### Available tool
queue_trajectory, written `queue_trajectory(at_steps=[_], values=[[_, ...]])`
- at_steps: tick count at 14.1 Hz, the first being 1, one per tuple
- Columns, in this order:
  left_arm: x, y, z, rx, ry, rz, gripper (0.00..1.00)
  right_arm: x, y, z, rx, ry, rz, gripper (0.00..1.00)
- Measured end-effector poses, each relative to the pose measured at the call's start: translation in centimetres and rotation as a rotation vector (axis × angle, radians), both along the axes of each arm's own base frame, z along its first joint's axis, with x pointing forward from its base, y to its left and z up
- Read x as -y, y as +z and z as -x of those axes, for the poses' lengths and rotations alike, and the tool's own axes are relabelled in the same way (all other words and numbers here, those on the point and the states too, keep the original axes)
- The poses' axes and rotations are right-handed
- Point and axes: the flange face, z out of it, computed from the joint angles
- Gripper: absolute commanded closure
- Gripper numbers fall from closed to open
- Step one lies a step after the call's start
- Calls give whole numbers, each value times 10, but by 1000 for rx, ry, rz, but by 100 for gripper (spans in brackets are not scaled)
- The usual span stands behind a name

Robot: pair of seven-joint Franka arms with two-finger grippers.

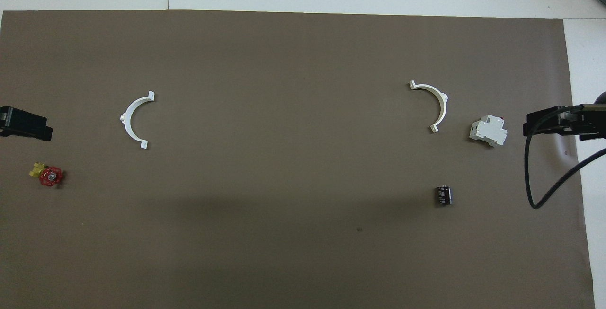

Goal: Assemble drain pipe with both arms

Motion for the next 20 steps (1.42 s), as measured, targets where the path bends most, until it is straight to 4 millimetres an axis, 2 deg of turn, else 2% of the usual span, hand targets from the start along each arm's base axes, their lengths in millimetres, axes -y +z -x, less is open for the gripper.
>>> queue_trajectory(at_steps=[6, 9, 11, 14, 17, 20], values=[[0, 0, 0, 0, 0, 0, 0, -1, -2, 0, -5, 1, 0, 0], [0, 0, 0, 0, 0, 0, 0, -3, -9, -2, 2, 7, 0, 0], [0, 0, 0, 0, 0, 0, 0, -4, -23, -10, 20, 54, 1, 0], [0, 0, 0, 0, 0, 0, 0, -7, -74, -44, 49, 182, 4, 0], [0, 0, 0, 0, 0, 0, 0, -15, -148, -89, 71, 332, -8, 0], [0, 0, 0, 0, 0, 0, 0, -19, -212, -118, 89, 522, 10, 1]])
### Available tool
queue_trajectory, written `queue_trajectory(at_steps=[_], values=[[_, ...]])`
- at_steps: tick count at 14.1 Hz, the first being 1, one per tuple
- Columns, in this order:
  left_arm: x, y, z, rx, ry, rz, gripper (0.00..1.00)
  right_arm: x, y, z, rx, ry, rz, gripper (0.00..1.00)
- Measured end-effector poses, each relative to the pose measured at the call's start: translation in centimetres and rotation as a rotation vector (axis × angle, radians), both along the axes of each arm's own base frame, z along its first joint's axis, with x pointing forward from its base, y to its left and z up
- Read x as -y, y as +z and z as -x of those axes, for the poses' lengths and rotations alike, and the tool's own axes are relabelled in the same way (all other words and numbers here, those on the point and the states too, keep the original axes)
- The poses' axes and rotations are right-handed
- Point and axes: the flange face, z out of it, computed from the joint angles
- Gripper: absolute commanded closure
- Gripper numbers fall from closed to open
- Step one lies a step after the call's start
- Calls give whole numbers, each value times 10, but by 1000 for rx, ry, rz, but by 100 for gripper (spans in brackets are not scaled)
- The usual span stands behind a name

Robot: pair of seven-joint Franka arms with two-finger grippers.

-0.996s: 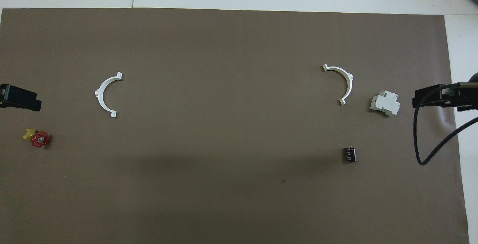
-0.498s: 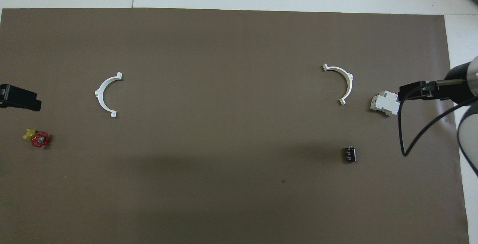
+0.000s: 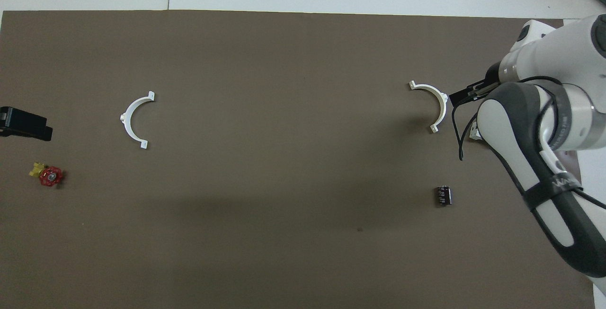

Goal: Assemble drain pipe with both arms
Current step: 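Reach the right gripper to the white clamp half nearer it, then close the right gripper on the white clamp half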

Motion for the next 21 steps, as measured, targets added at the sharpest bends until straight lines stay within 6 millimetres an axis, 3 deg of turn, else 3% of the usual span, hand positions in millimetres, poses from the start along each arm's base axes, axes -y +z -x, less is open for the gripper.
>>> queue_trajectory(at_steps=[5, 8, 12, 13, 14, 15, 16, 21], values=[[0, 0, 0, 0, 0, 0, 0, -4, -80, -24, 36, 126, 22, 13], [0, 0, 0, 0, 0, 0, 0, -9, -111, -29, 43, 153, 25, 25], [0, 0, 0, 0, 0, 0, 0, -1, -127, -23, 40, 177, 32, 27], [0, 0, 0, 0, 0, 0, 0, 0, -131, -21, 31, 176, 31, 32], [0, 0, 0, 0, 0, 0, 0, 0, -133, -19, 30, 176, 31, 46], [0, 0, 0, 0, 0, 0, 0, -1, -133, -19, 30, 176, 29, 87], [0, 0, 0, 0, 0, 0, 0, -1, -133, -18, 30, 176, 29, 100], [0, 0, 0, 0, 0, 0, 0, -5, -127, -16, 35, 147, 10, 100]])
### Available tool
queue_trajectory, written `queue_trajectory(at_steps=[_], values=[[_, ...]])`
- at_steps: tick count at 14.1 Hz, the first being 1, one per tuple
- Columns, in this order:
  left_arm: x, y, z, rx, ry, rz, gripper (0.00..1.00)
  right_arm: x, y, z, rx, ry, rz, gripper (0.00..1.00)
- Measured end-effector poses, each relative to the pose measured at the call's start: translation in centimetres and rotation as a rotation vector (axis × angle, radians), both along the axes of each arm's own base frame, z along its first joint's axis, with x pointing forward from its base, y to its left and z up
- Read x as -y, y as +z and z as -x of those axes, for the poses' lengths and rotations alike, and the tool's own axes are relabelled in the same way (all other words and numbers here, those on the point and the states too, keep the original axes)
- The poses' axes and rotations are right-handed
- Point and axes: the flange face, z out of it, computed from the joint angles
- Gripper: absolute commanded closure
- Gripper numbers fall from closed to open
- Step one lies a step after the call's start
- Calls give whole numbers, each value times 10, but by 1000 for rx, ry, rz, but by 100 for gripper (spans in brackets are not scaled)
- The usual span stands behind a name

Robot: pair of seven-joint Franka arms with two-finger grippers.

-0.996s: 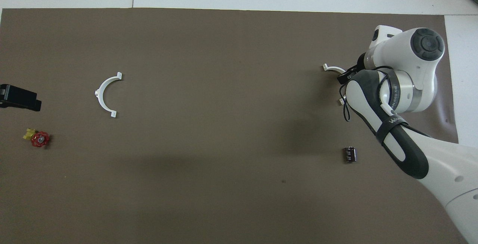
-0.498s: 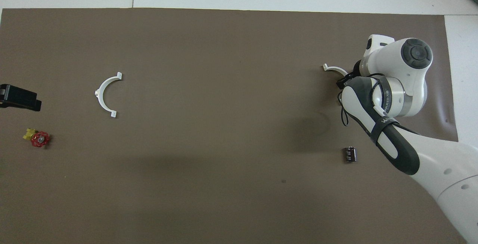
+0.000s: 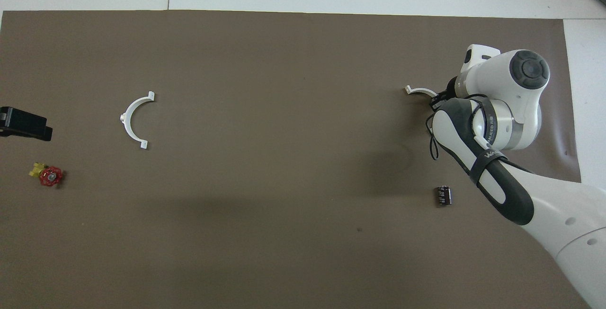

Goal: Assemble drain pipe with both arms
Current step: 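Carry the clamp half toward the table centre with the right gripper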

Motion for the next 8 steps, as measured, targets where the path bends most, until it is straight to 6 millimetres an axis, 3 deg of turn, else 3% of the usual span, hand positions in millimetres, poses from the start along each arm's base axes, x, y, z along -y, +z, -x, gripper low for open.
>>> queue_trajectory(at_steps=[2, 3, 6, 8], values=[[0, 0, 0, 0, 0, 0, 0, -11, 3, 1, -24, -26, -9, 100], [0, 0, 0, 0, 0, 0, 0, -24, 15, 0, -46, -63, -16, 100], [0, 0, 0, 0, 0, 0, 0, -85, 74, 9, -89, -213, -39, 100], [0, 0, 0, 0, 0, 0, 0, -133, 101, 24, -97, -313, -54, 100]])
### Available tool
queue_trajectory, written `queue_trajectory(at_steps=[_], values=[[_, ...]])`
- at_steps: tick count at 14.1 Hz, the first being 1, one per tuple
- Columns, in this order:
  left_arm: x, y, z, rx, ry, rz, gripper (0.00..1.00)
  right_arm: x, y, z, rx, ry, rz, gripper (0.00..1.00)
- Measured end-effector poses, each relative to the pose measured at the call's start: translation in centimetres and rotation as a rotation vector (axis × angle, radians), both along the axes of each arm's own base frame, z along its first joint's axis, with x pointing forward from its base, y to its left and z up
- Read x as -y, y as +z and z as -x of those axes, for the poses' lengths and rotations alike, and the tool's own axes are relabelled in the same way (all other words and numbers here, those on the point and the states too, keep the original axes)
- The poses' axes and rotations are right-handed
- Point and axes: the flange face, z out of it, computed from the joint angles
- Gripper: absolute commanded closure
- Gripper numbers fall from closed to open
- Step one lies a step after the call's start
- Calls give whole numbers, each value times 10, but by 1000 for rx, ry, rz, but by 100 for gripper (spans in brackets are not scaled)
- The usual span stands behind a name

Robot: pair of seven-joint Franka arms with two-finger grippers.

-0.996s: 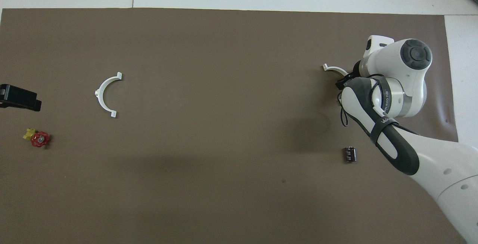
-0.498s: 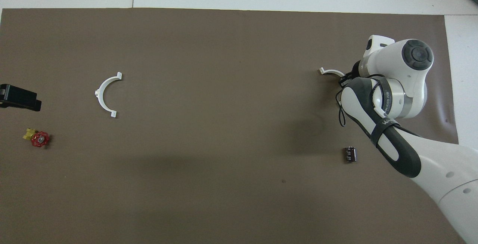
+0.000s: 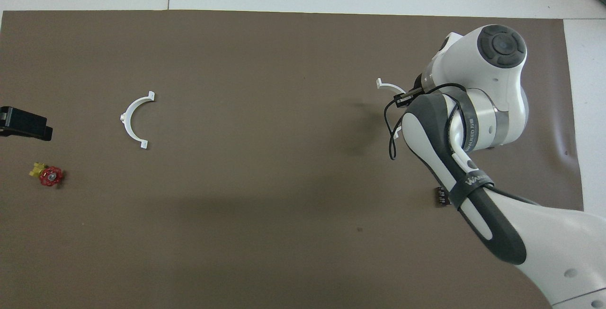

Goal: Assemble drain pipe with both arms
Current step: 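Carry the clamp half toward the table centre with the right gripper, then set down the clamp half while the left gripper grasps the other half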

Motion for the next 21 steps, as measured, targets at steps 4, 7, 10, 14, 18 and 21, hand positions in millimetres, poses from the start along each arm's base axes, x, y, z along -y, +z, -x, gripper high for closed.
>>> queue_trajectory(at_steps=[4, 7, 10, 14, 18, 21], values=[[0, 0, 0, 0, 0, 0, 0, -101, 2, 35, -1, -160, 8, 100], [0, 0, 0, 0, 0, 0, 0, -147, -20, 57, 33, -161, -8, 100], [3, 0, 0, 0, -6, 0, 0, -168, -54, 77, 48, -116, -8, 100], [10, 0, 0, 2, -18, 0, 0, -174, -72, 87, 37, -133, -3, 100], [6, -16, -6, 64, -10, 2, 0, -186, -82, 99, 34, -152, -5, 100], [3, -48, -5, 102, -6, 4, 0, -199, -90, 108, 46, -127, -5, 100]])
